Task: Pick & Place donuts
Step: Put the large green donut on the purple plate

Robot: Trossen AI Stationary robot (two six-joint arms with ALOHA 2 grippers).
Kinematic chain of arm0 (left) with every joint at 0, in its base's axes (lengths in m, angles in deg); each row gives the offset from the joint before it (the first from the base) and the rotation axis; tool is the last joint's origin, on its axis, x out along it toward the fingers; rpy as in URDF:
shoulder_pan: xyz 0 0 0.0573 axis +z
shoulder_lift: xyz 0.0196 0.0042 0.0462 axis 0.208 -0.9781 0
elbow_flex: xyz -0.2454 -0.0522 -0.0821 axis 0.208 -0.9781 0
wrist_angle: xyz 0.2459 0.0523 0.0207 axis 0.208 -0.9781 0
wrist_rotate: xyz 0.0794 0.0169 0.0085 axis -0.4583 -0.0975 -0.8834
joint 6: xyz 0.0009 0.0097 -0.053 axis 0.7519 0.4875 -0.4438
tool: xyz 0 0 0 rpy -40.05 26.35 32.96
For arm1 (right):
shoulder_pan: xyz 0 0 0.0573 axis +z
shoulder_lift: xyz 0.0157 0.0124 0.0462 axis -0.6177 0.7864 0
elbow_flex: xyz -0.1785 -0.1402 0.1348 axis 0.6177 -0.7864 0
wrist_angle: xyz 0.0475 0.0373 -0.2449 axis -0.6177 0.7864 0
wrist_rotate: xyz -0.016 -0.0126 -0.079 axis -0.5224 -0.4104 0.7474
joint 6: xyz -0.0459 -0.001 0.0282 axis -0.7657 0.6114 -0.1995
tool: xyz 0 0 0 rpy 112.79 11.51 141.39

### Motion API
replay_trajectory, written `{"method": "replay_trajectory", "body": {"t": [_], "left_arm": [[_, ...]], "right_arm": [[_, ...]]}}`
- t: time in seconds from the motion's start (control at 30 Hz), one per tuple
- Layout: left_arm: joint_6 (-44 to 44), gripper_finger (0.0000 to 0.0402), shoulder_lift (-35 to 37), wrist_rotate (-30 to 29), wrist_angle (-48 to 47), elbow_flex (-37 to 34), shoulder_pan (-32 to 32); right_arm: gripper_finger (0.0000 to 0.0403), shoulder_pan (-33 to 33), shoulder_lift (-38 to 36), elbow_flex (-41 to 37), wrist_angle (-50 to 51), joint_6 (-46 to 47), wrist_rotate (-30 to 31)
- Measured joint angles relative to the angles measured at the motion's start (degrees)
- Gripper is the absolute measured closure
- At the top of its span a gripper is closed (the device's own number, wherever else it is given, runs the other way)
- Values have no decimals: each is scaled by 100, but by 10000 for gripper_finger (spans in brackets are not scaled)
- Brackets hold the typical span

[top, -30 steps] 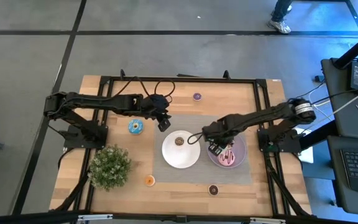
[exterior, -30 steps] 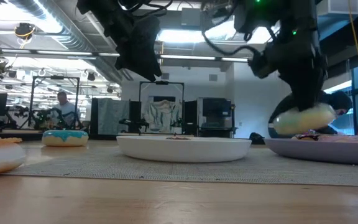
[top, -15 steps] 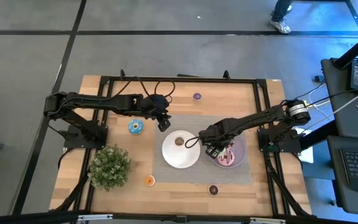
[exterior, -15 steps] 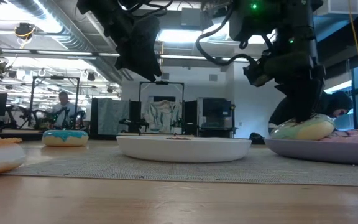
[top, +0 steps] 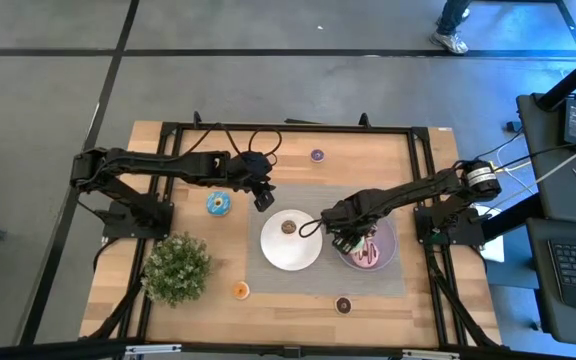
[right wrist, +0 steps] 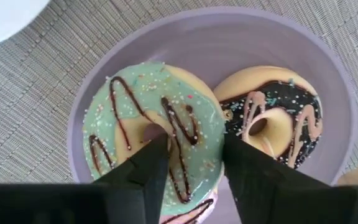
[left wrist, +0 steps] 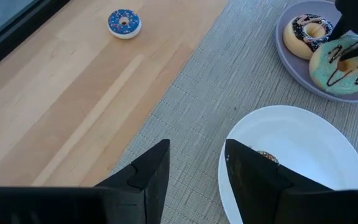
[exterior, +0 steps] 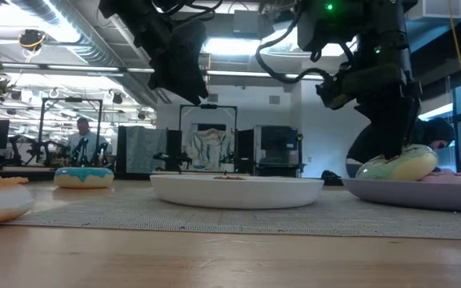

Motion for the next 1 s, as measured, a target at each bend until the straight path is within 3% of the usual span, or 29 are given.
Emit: {"method": "replay_trajectory", "body": {"t": [0.37, 0.87, 1.0], "left_arm": [[49, 249, 0, 0, -9, 0, 0], [293, 249, 7, -4, -158, 0, 3], [154, 252, 13, 10, -325, 0, 76]], "right_arm": [[233, -2, -215, 2, 20, 105, 52], [233, -16, -237, 2, -41, 85, 1223], [233, -110, -248, 4, 26, -19, 942]]}}
